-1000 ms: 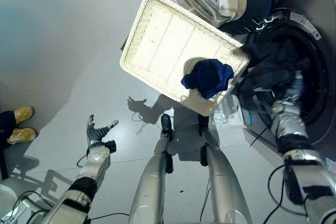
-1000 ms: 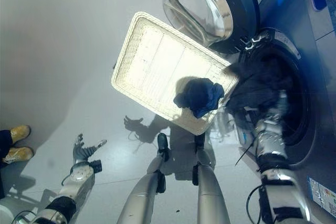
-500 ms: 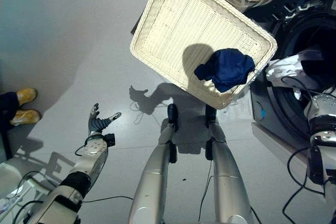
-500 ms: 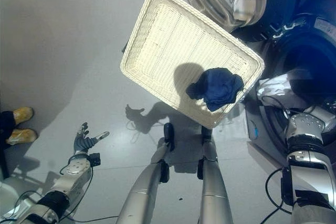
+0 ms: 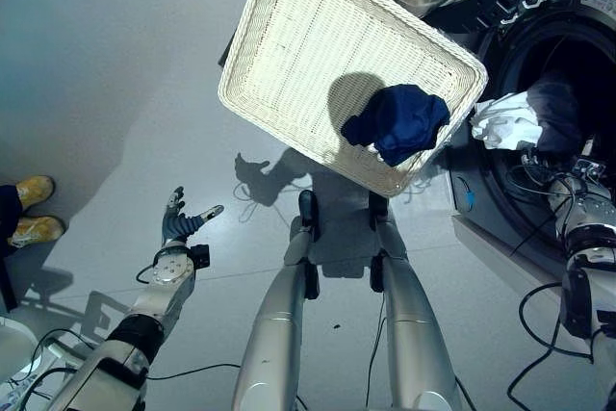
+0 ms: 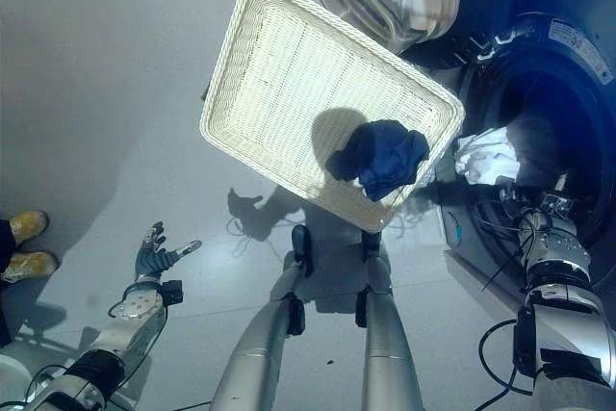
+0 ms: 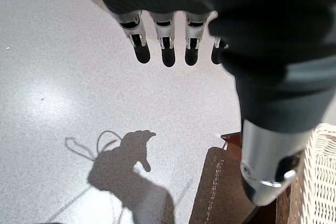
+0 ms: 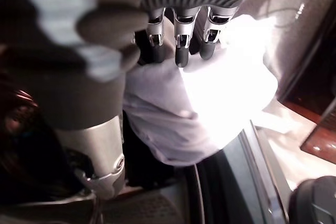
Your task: Put the clothes into the washing machine.
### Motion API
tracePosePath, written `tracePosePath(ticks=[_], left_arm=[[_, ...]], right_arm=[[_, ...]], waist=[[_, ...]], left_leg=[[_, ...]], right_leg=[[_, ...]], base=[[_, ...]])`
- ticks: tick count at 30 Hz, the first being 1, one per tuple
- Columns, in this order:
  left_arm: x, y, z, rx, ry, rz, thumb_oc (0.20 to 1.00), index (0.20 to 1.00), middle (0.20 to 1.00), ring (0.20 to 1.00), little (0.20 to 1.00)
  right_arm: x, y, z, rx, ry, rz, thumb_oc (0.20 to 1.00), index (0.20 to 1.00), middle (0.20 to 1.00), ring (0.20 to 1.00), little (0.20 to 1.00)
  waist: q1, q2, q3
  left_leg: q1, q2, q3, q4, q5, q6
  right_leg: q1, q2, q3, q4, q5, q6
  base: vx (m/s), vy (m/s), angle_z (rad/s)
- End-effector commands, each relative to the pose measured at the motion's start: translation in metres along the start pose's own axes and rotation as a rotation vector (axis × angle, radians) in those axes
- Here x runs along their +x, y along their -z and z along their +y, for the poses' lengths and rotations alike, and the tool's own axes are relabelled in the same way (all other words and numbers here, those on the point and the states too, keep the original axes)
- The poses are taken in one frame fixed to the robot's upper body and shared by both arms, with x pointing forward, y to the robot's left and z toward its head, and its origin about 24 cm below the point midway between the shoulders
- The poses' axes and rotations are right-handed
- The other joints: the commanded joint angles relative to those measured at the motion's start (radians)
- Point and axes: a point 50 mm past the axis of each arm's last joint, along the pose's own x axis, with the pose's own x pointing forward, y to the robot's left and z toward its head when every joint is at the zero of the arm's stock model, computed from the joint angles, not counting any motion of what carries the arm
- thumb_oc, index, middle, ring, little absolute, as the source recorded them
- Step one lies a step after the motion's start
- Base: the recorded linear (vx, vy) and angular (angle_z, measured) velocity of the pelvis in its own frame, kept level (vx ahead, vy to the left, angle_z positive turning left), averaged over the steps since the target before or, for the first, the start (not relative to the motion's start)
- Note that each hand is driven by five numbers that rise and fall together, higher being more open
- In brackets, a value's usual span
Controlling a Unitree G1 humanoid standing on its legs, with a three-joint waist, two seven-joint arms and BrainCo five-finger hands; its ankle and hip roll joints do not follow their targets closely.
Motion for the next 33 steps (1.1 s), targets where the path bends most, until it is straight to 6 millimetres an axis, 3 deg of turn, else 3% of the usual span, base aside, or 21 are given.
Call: tracePosePath(ticks=[1,7,12,19,21,24,26,27,33], left_arm=[[-0.007,0.014,0.001,-0.008,-0.029,0.027,1.000,1.000,1.000,1.000,1.000],[-0.009,0.017,-0.003,-0.021,-0.020,0.035,1.000,1.000,1.000,1.000,1.000],[-0.011,0.019,-0.012,-0.042,-0.017,0.041,1.000,1.000,1.000,1.000,1.000],[-0.018,0.024,-0.021,-0.083,-0.020,0.063,1.000,1.000,1.000,1.000,1.000],[-0.018,0.024,-0.021,-0.083,-0.020,0.063,1.000,1.000,1.000,1.000,1.000],[-0.028,0.039,-0.029,-0.129,-0.002,0.119,1.000,1.000,1.000,1.000,1.000],[-0.029,0.041,-0.030,-0.132,-0.003,0.124,1.000,1.000,1.000,1.000,1.000],[-0.034,0.049,-0.034,-0.146,-0.005,0.153,1.000,1.000,1.000,1.000,1.000],[-0.047,0.067,-0.042,-0.174,-0.018,0.241,1.000,1.000,1.000,1.000,1.000]], right_arm=[[-0.005,-0.021,0.010,-0.053,-0.082,-0.031,1.000,1.000,1.000,1.000,1.000],[-0.005,-0.013,0.018,-0.009,-0.218,-0.099,1.000,1.000,1.000,1.000,1.000],[-0.006,0.006,0.018,0.023,-0.294,-0.145,1.000,1.000,1.000,1.000,1.000],[-0.018,0.032,-0.028,-0.251,-0.289,-0.203,1.000,1.000,1.000,1.000,1.000],[-0.018,0.032,-0.028,-0.251,-0.289,-0.203,1.000,1.000,1.000,1.000,1.000],[-0.038,0.055,-0.080,-0.550,-0.262,-0.184,1.000,1.000,1.000,1.000,1.000],[-0.040,0.058,-0.083,-0.565,-0.263,-0.179,1.000,1.000,1.000,1.000,1.000],[-0.051,0.069,-0.099,-0.634,-0.251,-0.173,1.000,1.000,1.000,1.000,1.000],[-0.077,0.107,-0.128,-0.737,-0.226,-0.092,1.000,1.000,1.000,1.000,1.000]], waist=[[-0.009,0.083,-0.022],[-0.014,0.083,-0.022],[-0.021,0.082,-0.022],[-0.043,0.067,-0.022],[-0.043,0.067,-0.022],[-0.062,0.041,-0.022],[-0.064,0.039,-0.022],[-0.072,0.029,-0.022],[-0.089,0.001,-0.022]], left_leg=[[-0.012,-0.018,-0.049,0.000,-0.017,-0.064],[0.001,-0.018,-0.043,-0.016,-0.016,-0.064],[0.012,-0.022,-0.035,-0.028,-0.017,-0.061],[0.018,-0.027,-0.016,-0.019,-0.021,-0.052],[0.018,-0.027,-0.016,-0.019,-0.021,-0.052],[0.030,-0.034,-0.006,-0.015,-0.026,-0.038],[0.031,-0.034,-0.005,-0.015,-0.026,-0.037],[0.036,-0.036,-0.003,-0.017,-0.027,-0.033],[0.067,-0.044,0.014,-0.033,-0.030,-0.025]], right_leg=[[0.021,0.050,-0.101,0.145,-0.186,0.030],[0.030,0.050,-0.097,0.122,-0.173,0.036],[0.039,0.049,-0.092,0.095,-0.158,0.041],[0.043,0.048,-0.079,0.082,-0.144,0.040],[0.043,0.048,-0.079,0.082,-0.144,0.040],[0.062,0.047,-0.071,0.062,-0.130,0.041],[0.062,0.048,-0.070,0.061,-0.128,0.041],[0.067,0.048,-0.065,0.054,-0.123,0.044],[0.096,0.043,-0.055,0.008,-0.092,0.052]], base=[[-0.03,0.033,0.04],[-0.02,0.053,0.03],[-0.03,0.092,0.00],[-0.04,0.096,0.00],[-0.03,0.047,-0.02],[-0.07,0.165,-0.02],[-0.04,0.103,0.04],[-0.05,0.156,0.05],[-0.04,0.149,-0.03]])
